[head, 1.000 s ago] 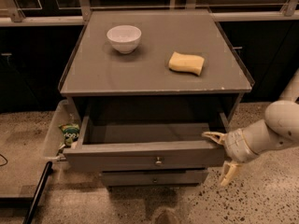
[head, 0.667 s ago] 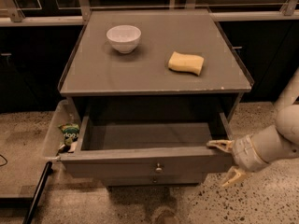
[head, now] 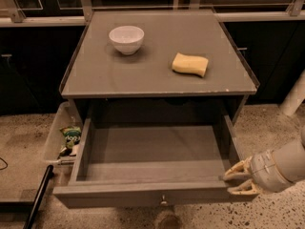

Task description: Open top drawer

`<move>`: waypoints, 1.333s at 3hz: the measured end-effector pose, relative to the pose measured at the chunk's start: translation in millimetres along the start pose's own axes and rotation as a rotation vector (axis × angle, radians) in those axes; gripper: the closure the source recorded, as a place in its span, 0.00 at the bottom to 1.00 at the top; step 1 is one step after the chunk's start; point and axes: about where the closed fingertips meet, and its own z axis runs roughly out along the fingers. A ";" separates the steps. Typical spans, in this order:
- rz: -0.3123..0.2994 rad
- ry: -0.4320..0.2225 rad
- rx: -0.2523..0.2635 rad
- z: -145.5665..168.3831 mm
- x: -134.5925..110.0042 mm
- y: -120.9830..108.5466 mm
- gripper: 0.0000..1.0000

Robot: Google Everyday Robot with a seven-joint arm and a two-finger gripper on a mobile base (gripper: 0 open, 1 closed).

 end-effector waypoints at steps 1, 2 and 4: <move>0.001 0.001 0.001 -0.4 0.2 0.4 0.79; 0.001 0.001 0.001 -0.4 0.2 0.4 0.56; 0.000 0.001 0.000 -0.4 0.1 0.4 0.09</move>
Offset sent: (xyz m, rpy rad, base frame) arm -0.0004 -0.0004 0.0002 -0.0005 -0.0003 -0.0009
